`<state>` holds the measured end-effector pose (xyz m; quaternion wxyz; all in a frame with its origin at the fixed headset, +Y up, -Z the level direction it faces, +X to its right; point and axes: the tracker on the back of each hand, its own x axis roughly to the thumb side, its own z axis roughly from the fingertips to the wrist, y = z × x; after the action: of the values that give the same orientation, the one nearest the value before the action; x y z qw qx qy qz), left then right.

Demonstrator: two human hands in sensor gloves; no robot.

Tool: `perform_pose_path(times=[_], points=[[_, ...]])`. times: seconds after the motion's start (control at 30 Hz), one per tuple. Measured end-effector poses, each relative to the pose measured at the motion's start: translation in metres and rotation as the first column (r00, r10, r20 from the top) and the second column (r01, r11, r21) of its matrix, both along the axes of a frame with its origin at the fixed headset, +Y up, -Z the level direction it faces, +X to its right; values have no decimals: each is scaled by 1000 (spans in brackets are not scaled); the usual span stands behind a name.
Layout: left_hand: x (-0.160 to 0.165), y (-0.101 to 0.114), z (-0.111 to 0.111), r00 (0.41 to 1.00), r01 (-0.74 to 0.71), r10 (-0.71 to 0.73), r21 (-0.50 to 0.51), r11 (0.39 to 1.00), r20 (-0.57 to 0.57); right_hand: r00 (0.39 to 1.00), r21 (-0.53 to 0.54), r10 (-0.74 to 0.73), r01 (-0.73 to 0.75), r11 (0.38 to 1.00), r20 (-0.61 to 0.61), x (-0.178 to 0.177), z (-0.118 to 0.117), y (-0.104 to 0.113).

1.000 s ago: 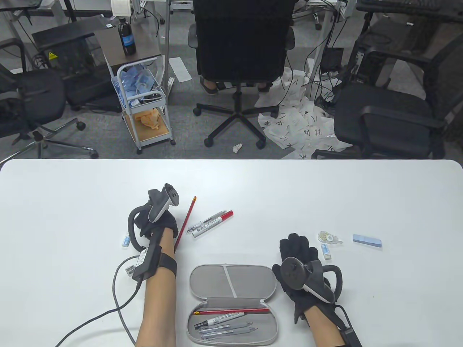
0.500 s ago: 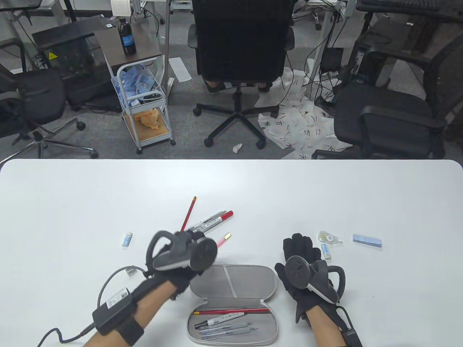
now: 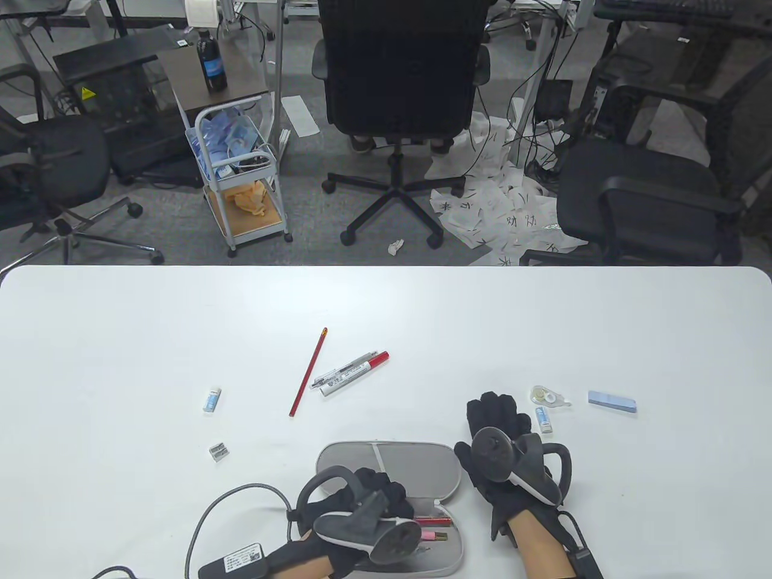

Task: Pack double-layer zippered pencil case

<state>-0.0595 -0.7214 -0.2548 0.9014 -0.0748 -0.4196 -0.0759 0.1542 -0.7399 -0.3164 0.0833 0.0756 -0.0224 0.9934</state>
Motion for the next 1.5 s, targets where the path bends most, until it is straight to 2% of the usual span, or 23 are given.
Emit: perform_pose_path(times=[0.07,0.13,0.2,0.23,0.3,0.37,0.43,0.47,0.53,0.57,0.7,0.9,1.03,1.13,1.2,1.27,1.33,1.4,1.47,1.5], points=[[-13,14,-13,991,-89,86,-27,996,-99,1000,2,-4,4,1000,-7,-1,1,1],[-30,28,-32,970,-134,139,36,990,-198,1000,14,0,0,1000,-15,-3,2,3],[-52,37,-63,931,-91,131,130,987,-340,1000,25,-7,7,1000,-19,-5,3,5],[-60,38,-75,910,-67,120,146,987,-396,1000,24,-9,10,1000,-21,-6,3,6],[-82,33,-110,828,-15,93,143,990,-554,1000,20,-10,10,1000,-25,-6,2,5],[-105,18,-142,712,4,61,91,996,-699,1000,21,-6,6,1000,-22,-5,3,6],[-115,2,-160,624,47,-9,26,999,-781,1000,20,-13,13,1000,-17,-3,2,6],[-116,-4,-166,590,107,-71,-9,994,-804,1000,19,-20,20,1000,-14,-3,2,7],[-115,-14,-174,575,174,-123,-26,984,-809,1000,13,-22,23,1000,-15,-2,1,7],[-115,-19,-180,564,199,-170,-67,978,-808,1000,14,-21,21,1000,-13,-1,2,8],[-118,-30,-190,515,136,-213,-166,977,-830,1000,20,-29,29,999,-11,0,2,9],[-123,-32,-195,520,104,-232,-209,972,-822,999,-2,-46,46,999,-26,-2,2,7],[-121,-34,-189,539,149,-179,-116,982,-823,999,-6,-39,39,999,-36,-3,2,7],[-125,-31,-186,546,147,-167,-102,984,-821,999,-14,-29,28,1000,-39,-5,2,5],[-135,-23,-182,531,87,-100,-63,994,-841,999,-11,-23,23,1000,-40,-5,2,5],[-144,-7,-174,541,26,-28,-16,1000,-840,999,-9,-25,24,1000,-39,-5,2,5],[-148,16,-160,604,-26,59,55,998,-795,999,-5,-34,34,999,-37,-4,2,7],[-148,34,-136,681,-96,128,85,992,-722,999,8,-37,37,999,-12,-3,3,7],[-142,45,-108,789,-150,188,113,982,-586,999,7,-39,39,999,-8,-3,2,7],[-137,47,-96,819,-166,206,123,978,-535,999,6,-41,41,999,-7,-2,2,7]])
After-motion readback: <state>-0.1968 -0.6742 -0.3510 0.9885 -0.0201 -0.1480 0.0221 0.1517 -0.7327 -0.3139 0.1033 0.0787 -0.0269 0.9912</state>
